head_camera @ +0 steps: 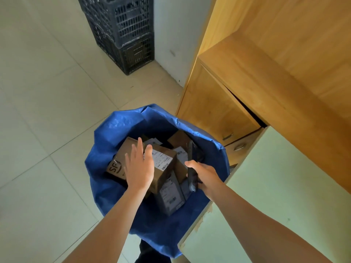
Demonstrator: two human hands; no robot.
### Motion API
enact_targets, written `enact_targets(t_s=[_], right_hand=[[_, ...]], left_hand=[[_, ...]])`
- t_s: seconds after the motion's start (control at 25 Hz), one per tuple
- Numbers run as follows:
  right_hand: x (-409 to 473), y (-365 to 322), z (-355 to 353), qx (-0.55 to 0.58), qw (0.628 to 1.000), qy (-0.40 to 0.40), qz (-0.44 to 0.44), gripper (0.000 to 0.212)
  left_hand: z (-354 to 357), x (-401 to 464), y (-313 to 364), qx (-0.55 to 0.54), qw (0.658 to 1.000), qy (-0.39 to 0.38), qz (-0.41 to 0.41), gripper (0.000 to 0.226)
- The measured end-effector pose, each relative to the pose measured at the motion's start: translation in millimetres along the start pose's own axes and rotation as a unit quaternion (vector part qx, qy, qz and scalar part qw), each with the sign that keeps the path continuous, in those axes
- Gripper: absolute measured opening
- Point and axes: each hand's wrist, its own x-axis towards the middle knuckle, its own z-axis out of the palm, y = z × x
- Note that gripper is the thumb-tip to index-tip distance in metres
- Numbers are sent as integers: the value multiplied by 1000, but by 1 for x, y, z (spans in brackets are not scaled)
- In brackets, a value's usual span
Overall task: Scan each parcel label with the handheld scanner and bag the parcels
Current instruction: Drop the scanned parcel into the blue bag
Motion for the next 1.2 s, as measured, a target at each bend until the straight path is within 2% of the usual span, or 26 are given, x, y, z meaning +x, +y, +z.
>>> enact_targets(t_s=[0.12, 0.2, 0.36, 0.52, 0.6, 0.68, 0.84, 1.04, 1.12, 1.2], right_hand=[[-22, -13, -11, 9, 1000, -1, -15, 52], [-43, -23, -26, 10, 999, -8, -36, 44], [-100, -34, -79, -8, 994, -22, -103, 38], [-161, -30, -146, -38, 987, -14, -154, 40], [-192, -23, -187, -48, 982, 11, -181, 39], [-221, -14, -234, -51, 976, 47, -206, 39], [-278, 9, -324, -45, 965, 102, -236, 44], [-341, 54, -444, -34, 951, 200, -234, 89], [-356, 73, -483, -62, 946, 224, -225, 80], [-372, 96, -518, -92, 941, 248, -213, 56]], left_hand=[[-3, -14, 25, 6, 1000, -7, -3, 76], [-9, -35, 59, -52, 998, -7, -18, 68], [-11, -101, 132, -128, 991, -4, 33, 58], [8, -162, 189, -94, 993, -18, 66, 54], [29, -197, 219, -57, 988, -44, 134, 66], [54, -237, 250, -88, 981, -74, 158, 75], [101, -322, 305, -117, 965, -116, 203, 49], [173, -425, 354, -118, 941, -185, 258, 53], [195, -454, 363, -96, 933, -234, 254, 59], [220, -475, 368, -70, 928, -269, 248, 73]])
